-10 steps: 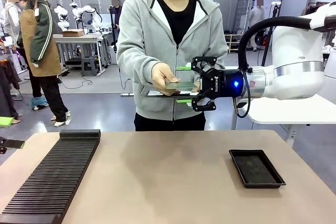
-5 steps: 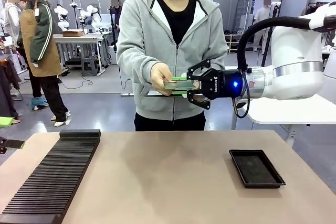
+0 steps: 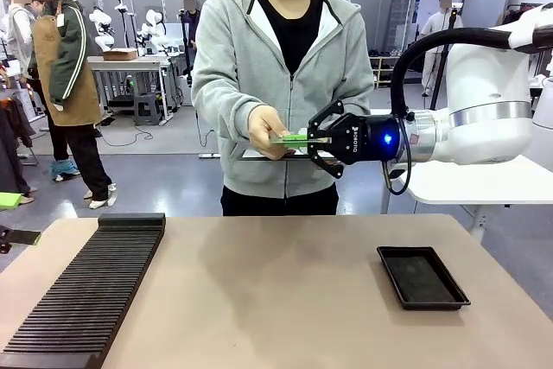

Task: Inspect the PCB.
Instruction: Pick up the Blank PCB that the human is holding.

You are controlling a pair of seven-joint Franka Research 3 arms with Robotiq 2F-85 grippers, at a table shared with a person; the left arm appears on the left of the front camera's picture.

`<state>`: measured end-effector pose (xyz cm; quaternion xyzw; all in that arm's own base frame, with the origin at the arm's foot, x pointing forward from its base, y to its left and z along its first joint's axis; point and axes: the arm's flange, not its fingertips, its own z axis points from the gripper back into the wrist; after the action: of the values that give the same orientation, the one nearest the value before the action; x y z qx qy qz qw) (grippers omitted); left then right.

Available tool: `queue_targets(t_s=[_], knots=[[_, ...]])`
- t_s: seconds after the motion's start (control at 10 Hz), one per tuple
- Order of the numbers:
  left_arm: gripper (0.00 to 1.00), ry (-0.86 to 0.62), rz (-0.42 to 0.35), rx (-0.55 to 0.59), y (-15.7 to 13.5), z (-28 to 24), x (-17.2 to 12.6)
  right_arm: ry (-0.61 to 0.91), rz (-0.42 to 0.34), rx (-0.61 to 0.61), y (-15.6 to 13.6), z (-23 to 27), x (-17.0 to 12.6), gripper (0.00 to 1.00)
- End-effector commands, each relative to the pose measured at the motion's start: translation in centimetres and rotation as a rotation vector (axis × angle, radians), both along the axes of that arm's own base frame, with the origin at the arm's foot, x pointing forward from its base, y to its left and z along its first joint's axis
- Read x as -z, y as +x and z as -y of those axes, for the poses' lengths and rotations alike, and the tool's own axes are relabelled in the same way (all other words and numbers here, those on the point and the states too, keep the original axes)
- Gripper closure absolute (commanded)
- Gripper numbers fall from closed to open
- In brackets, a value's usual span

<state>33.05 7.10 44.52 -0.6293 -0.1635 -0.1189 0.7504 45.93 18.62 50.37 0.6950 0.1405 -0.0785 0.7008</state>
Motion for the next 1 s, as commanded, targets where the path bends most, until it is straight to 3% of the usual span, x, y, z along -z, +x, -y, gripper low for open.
queue_targets(t_s=[0.0,0.2,0.3,0.9], knots=[[0.05,0.002,0.007,0.002,-0.31,0.06,-0.12,-0.009,0.009,0.001,0.0,-0.24,0.08,1.0],[0.05,0.002,0.007,0.002,-0.31,0.06,-0.12,-0.033,0.047,-0.002,0.06,0.09,0.42,1.0],[0.05,0.002,0.007,0.002,-0.31,0.06,-0.12,0.0,0.0,0.0,0.0,0.0,0.0,1.0],[0.05,0.002,0.007,0.002,-0.31,0.06,-0.12,0.0,0.0,0.0,0.0,0.0,0.0,1.0]])
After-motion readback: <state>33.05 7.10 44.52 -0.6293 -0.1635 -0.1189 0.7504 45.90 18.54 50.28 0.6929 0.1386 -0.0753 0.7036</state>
